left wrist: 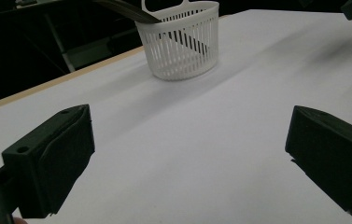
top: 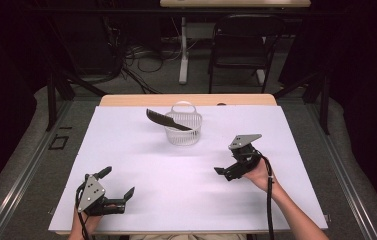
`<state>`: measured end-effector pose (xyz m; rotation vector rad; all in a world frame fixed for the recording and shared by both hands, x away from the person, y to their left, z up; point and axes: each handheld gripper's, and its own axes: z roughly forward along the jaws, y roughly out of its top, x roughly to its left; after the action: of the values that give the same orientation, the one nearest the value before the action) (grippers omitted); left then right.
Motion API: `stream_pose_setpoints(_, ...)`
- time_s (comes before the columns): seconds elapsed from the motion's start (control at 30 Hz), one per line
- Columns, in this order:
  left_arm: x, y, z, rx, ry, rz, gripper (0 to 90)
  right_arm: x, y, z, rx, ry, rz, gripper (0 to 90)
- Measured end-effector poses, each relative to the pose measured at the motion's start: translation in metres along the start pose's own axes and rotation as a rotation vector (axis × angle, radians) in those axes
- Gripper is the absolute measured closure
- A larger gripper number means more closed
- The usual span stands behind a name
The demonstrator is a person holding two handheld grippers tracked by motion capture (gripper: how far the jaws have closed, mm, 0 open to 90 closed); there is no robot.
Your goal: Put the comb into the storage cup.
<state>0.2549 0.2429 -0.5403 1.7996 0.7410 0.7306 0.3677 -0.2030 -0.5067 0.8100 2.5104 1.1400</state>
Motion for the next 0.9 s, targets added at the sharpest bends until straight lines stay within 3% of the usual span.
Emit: stream_pose_setpoints(0.9,-0.001,0.000,0.001,0.002,-0.003,-0.004,1.4,0.022,-0.037,-0.036,-0.048,-0.066,0.014,0.0)
